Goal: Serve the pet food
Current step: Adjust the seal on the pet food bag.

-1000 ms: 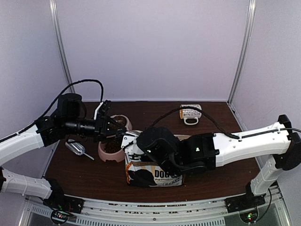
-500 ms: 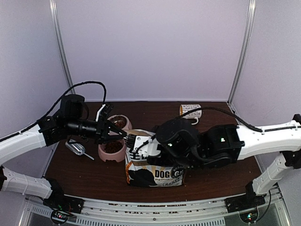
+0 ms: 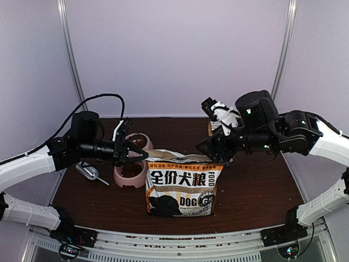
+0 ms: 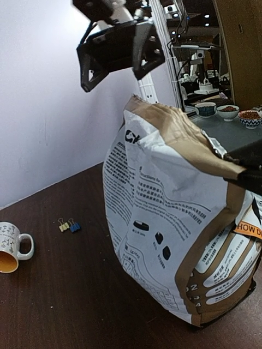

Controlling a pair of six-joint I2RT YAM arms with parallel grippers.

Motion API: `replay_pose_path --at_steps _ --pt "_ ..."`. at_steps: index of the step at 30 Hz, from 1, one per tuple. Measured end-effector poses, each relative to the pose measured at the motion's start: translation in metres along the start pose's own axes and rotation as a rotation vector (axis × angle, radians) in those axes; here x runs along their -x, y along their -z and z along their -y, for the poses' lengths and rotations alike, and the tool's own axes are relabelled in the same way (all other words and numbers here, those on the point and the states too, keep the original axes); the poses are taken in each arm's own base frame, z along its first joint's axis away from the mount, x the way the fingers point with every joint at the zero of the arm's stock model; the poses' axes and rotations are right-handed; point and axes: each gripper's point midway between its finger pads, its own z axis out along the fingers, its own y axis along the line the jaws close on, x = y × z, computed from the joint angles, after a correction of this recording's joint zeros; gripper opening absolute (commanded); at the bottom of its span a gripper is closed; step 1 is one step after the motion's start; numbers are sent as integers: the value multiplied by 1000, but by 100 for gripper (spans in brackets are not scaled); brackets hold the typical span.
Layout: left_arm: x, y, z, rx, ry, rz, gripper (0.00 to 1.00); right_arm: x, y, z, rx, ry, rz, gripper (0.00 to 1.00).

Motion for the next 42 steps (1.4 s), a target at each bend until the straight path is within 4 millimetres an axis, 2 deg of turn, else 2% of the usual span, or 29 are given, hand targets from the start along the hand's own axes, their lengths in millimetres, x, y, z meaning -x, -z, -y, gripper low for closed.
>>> replay_pose_path --at_steps 5,9,15,21,25,32,42 --pt "0 2 -1 1 -66 20 0 -8 17 46 16 -396 13 76" --pt "0 7 -2 7 -142 50 0 -22 34 60 72 -624 40 76" --pt "-2 11 -5 4 -233 87 0 -44 39 45 207 -831 7 78" --pt "-2 11 -4 -7 -299 100 0 -58 48 27 357 -1009 -20 75" --pt "-3 12 -4 -13 -331 108 0 -66 47 16 425 -1088 -55 71" --pt "-5 13 -3 -18 -379 113 0 -68 37 4 523 -1193 -73 61" --pt "-8 14 0 -30 -424 119 0 -57 28 -3 608 -1270 -73 56"
